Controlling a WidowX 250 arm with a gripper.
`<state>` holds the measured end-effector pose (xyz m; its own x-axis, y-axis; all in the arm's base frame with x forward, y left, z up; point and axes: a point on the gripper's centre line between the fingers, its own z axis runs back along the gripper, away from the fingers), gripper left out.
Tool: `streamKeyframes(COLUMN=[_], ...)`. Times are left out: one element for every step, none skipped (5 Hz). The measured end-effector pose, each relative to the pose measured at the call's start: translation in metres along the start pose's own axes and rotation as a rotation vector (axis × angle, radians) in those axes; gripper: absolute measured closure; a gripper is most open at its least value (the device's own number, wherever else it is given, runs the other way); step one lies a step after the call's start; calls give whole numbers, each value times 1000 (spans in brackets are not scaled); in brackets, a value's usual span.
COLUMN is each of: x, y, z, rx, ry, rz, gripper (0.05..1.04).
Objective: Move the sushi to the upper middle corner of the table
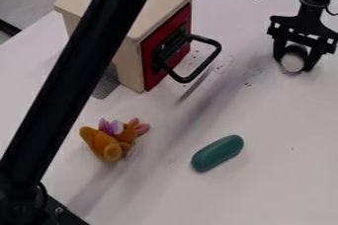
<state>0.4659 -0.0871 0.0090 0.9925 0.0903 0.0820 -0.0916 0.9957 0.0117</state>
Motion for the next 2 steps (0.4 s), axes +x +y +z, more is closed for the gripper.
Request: streamKeyframes(x=[5, -1], y=[-2, -5], z=[43, 63], rx=[-31, -40], ry=[-85, -105], rz=[16, 23], gripper=[83, 83])
